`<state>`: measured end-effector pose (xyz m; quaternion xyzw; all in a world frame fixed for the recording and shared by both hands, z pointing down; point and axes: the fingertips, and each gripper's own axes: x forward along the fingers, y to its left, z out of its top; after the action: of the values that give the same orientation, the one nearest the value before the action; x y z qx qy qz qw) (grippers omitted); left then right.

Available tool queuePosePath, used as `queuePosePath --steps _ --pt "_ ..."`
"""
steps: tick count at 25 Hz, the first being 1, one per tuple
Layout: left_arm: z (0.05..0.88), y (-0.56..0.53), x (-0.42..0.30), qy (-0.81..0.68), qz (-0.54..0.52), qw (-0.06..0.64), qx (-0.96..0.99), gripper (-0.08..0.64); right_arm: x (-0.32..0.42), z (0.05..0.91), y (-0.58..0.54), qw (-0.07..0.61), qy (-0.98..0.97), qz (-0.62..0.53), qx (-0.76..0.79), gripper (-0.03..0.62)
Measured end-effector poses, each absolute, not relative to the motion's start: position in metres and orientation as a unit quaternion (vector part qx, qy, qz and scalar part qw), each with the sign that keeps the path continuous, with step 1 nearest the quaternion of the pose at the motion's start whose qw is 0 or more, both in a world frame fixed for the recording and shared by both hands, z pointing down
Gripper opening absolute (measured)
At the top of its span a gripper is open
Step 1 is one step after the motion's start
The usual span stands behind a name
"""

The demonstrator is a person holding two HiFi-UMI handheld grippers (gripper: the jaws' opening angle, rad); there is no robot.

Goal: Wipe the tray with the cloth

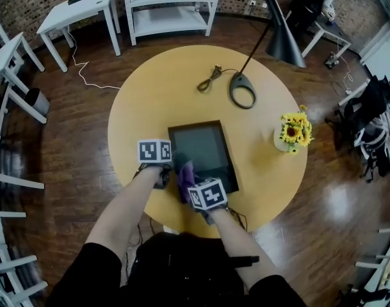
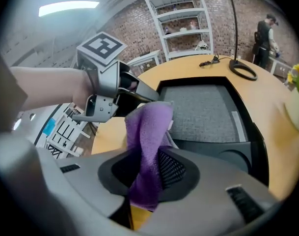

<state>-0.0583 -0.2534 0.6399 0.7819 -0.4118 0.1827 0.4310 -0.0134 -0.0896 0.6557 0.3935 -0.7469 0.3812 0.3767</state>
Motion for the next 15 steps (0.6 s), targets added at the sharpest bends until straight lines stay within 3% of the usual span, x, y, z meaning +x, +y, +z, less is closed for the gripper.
queuePosePath --steps 4,9,15 --pt "0.645 -0.256 -0.060 -0.422 0.185 0.453 0.764 0.080 -0.014 0.655 -0.088 0.387 -0.748 0.367 0.395 0.095" --pt "0.645 -0.256 -0.057 -0.441 0.206 0.425 0.764 0.081 -0.010 0.656 -0.087 0.391 -0.749 0.358 0.397 0.095" --pt "0.644 -0.255 -0.055 -0.431 0.223 0.397 0.779 0.086 0.057 0.652 -0.088 0.392 -0.730 0.358 0.430 0.097"
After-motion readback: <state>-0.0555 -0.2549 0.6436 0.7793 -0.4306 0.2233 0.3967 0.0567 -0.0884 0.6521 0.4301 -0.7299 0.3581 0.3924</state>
